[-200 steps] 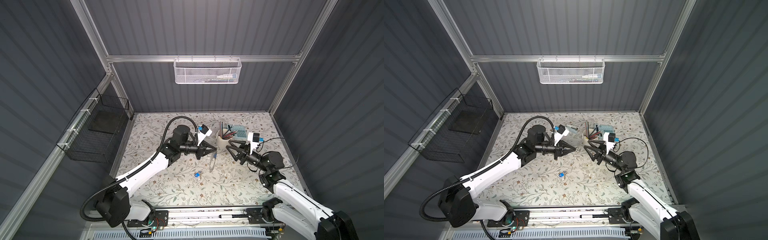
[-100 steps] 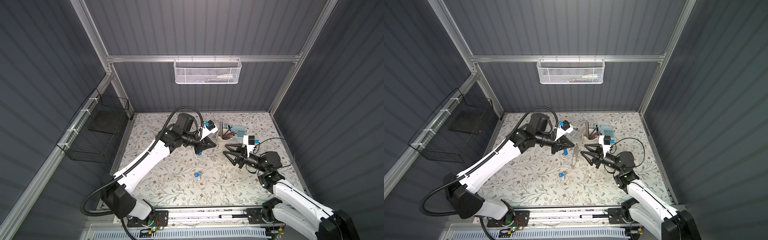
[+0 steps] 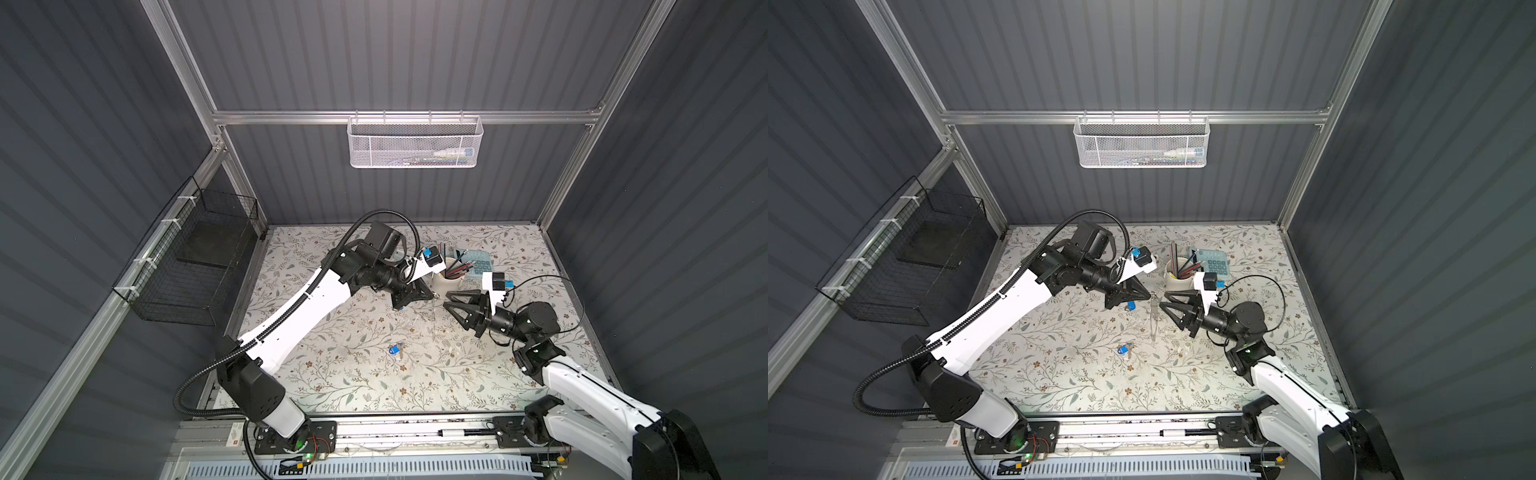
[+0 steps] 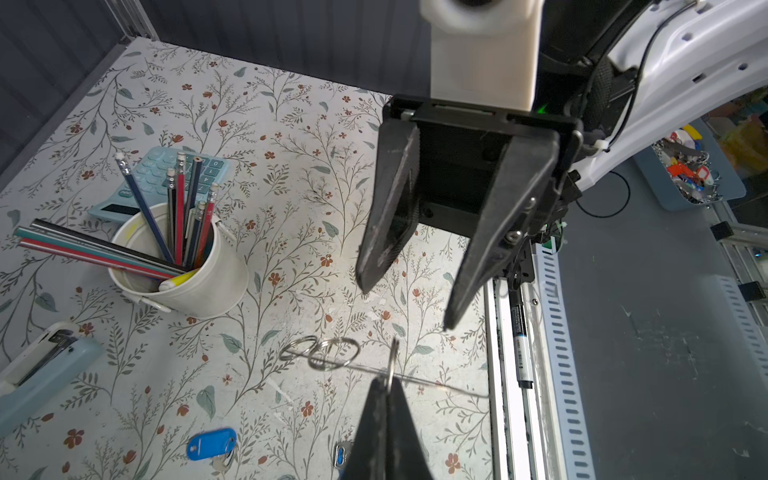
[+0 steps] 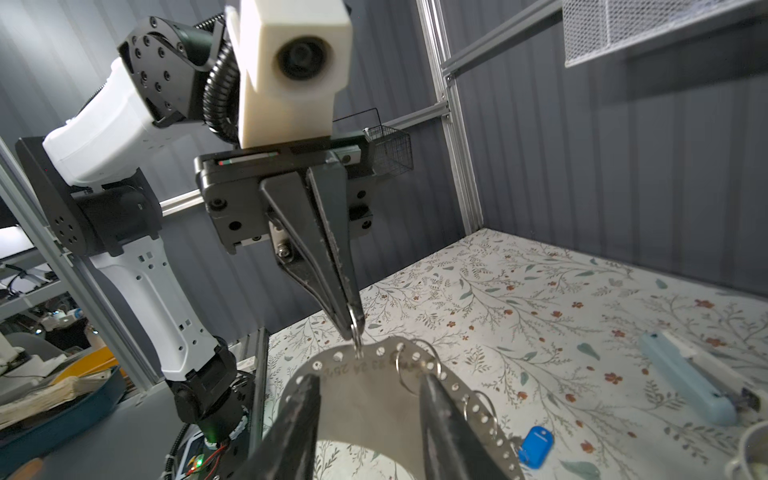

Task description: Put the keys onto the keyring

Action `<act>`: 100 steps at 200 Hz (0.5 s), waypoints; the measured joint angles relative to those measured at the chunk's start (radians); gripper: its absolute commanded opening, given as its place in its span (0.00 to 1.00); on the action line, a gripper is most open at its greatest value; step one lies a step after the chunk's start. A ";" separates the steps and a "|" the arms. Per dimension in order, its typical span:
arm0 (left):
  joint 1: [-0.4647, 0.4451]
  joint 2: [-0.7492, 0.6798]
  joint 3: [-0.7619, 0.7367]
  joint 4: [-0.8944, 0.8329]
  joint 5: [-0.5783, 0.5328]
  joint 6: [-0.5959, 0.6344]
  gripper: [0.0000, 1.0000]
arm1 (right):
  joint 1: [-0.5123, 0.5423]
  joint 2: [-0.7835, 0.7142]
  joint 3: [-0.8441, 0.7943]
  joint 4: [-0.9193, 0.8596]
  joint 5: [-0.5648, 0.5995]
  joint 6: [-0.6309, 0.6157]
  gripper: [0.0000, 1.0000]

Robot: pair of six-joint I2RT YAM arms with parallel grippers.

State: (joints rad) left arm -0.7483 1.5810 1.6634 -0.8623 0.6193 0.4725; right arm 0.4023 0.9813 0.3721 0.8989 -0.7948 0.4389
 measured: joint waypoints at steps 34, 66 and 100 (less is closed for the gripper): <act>-0.016 0.002 0.025 -0.027 -0.006 0.015 0.00 | 0.005 0.010 0.000 0.000 -0.011 0.006 0.36; -0.029 0.014 0.037 -0.043 -0.018 0.023 0.00 | 0.011 0.010 0.000 0.007 -0.017 0.006 0.35; -0.034 0.022 0.039 -0.056 -0.025 0.027 0.00 | 0.015 0.011 0.000 0.020 -0.022 0.010 0.33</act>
State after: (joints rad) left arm -0.7826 1.6032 1.7023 -0.9188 0.5941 0.4992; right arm 0.4175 0.9920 0.3725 0.9188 -0.8165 0.4484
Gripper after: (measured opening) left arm 0.049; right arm 0.344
